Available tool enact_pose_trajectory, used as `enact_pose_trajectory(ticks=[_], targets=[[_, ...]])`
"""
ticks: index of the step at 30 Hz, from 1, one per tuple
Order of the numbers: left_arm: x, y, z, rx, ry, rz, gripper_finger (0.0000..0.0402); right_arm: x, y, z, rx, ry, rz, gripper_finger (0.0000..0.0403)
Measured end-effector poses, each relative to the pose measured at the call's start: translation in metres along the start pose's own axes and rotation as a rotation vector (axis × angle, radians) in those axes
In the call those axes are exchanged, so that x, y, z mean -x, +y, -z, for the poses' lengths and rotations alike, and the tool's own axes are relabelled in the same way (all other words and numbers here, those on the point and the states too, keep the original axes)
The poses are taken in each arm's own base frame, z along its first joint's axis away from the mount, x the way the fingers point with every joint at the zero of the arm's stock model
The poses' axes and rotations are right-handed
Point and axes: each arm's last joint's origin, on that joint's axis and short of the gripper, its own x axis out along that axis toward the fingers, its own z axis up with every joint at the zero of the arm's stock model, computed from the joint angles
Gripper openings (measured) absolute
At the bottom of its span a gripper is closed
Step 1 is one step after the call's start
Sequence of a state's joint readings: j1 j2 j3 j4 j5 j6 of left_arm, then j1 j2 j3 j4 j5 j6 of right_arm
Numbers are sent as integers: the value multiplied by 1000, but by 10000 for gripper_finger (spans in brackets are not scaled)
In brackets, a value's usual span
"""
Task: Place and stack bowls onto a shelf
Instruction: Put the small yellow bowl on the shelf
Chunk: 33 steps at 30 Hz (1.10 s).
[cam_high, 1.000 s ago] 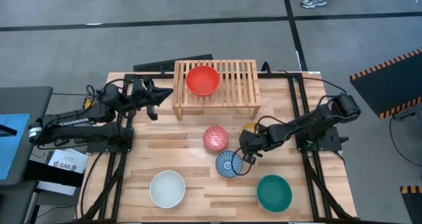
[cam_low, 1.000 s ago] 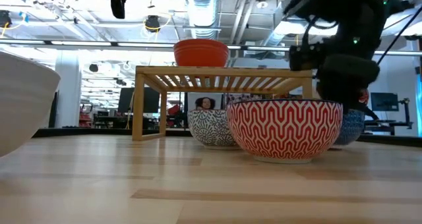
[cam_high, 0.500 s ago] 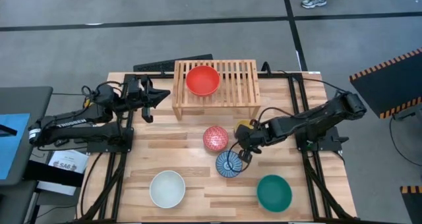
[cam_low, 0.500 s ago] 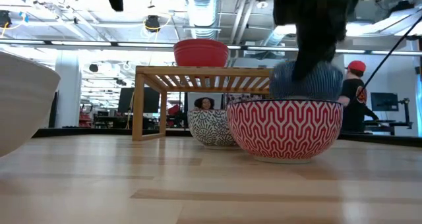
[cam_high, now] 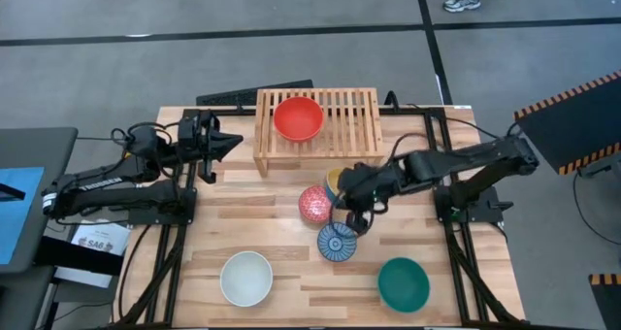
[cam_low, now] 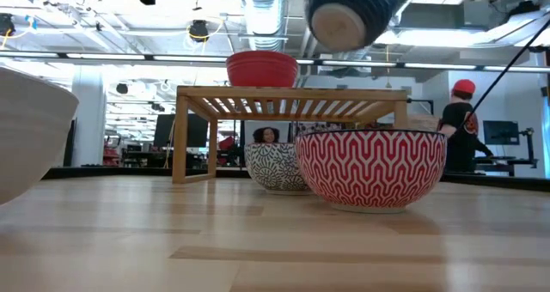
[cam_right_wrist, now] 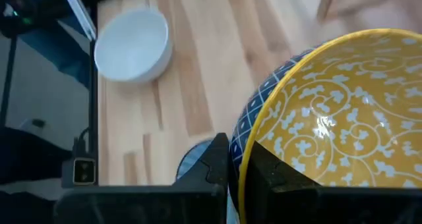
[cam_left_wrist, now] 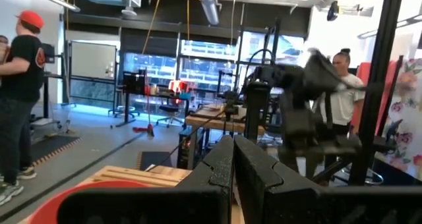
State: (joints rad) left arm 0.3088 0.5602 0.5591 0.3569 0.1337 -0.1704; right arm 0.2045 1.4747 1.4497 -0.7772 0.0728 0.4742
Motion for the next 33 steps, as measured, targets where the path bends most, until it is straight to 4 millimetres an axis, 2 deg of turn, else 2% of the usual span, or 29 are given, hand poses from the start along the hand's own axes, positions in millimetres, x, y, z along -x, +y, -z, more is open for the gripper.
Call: enact_pose_trajectory(ticks=[4,7,10,13,16,22,27,33], targets=[[-1,0,1,9,2,-8,0,25,-14,-21,88,-20,76,39],[-2,1,2,27,4,-27,0,36,-36,-33,161,-31,206,39],[-2,2,2,29,4,-35,0,39,-63,-42,224,-14,307,39],[-2,2,2,36,-1,-62,0,34,-88,-49,290,24,371,39],[-2,3,1,36,-6,-84,0,21,-112,-54,326,82,426,39],[-2,3,1,36,-10,-96,0,-5,-151,-51,323,263,476,39],[-2,4,1,34,-11,-113,0,-12,-162,-51,350,306,467,39],[-2,4,1,29,-13,-124,0,-11,-162,-50,372,317,460,39]])
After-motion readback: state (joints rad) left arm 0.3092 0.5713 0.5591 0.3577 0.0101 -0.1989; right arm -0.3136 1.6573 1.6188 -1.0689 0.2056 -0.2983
